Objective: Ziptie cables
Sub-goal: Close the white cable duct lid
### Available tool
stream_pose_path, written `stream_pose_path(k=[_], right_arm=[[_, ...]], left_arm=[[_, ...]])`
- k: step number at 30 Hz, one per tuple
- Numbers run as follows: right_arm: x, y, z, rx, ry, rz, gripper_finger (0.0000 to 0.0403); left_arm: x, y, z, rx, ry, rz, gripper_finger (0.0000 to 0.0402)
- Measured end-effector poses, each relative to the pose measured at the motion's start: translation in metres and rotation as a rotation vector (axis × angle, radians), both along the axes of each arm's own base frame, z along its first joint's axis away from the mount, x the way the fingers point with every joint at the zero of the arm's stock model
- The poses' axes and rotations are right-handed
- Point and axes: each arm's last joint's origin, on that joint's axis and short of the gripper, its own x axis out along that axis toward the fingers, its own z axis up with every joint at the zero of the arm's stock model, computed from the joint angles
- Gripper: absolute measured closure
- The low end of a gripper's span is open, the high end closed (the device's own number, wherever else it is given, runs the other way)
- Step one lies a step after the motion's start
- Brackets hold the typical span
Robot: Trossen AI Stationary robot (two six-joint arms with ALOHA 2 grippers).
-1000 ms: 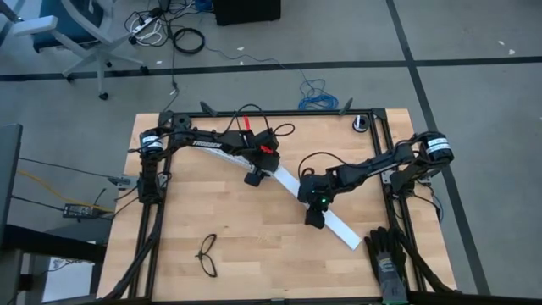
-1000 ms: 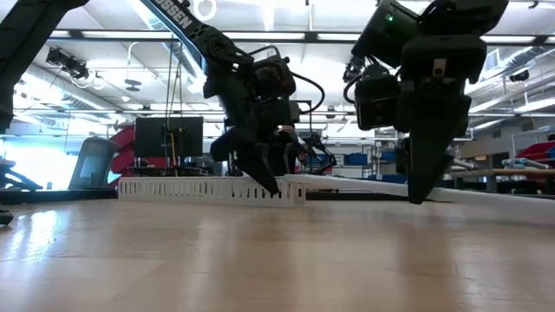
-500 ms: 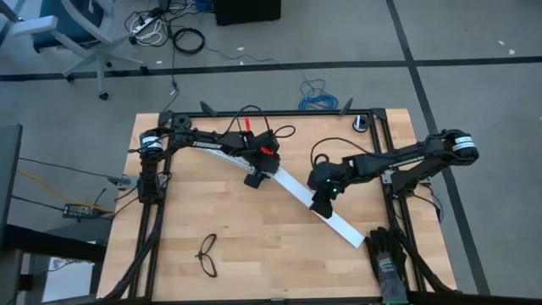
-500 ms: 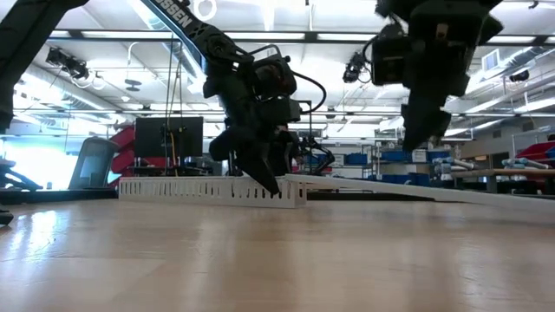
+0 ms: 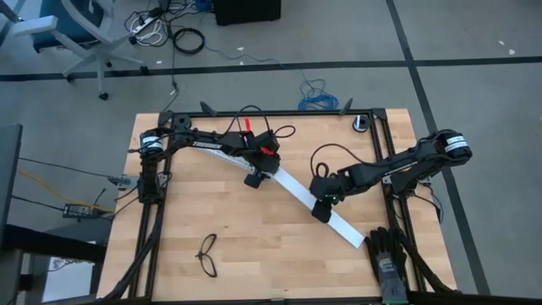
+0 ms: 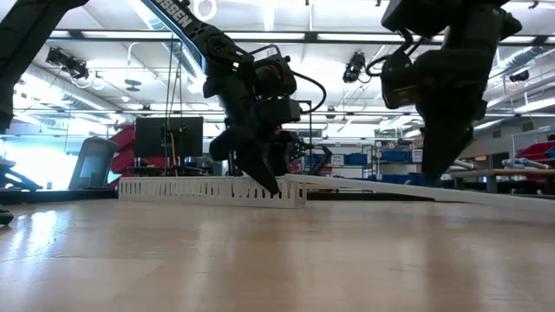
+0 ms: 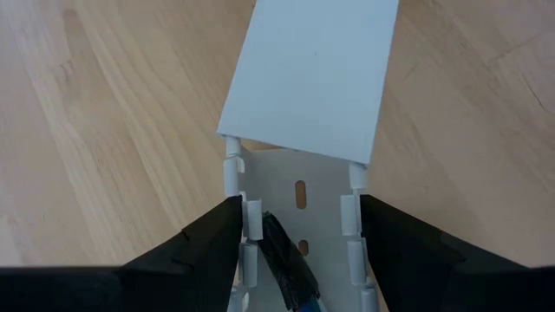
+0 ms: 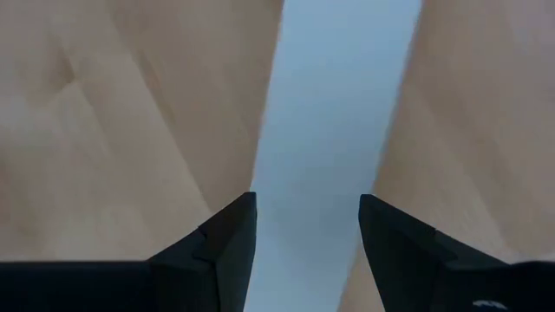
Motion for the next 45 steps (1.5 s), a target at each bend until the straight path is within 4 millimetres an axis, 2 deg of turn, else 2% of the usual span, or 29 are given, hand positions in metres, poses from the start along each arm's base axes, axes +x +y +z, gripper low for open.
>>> stream_pose_path(k=[12, 23, 32, 45], right_arm=[[0.0, -0.003, 0.0, -0.096, -0.011, -0.052, 0.0211], [0.015, -0.012, -0.023, -0.172, 0.025, -0.016, 0.0211], [0.016, -0.021, -0.012, -0.335, -0.052, -0.029, 0.0211], [0.017, -0.022, -0.011, -0.336, -0.058, -0.019, 0.0211]], left_arm=[[0.0, -0.001, 0.0, 0.0, 0.0, 0.0, 0.017], [0.001, -0.003, 0.0, 0.001, 0.001, -0.002, 0.017], [0.001, -0.004, 0.0, 0.003, 0.002, -0.002, 0.017], [0.002, -0.003, 0.0, 0.013, 0.0, 0.022, 0.017]])
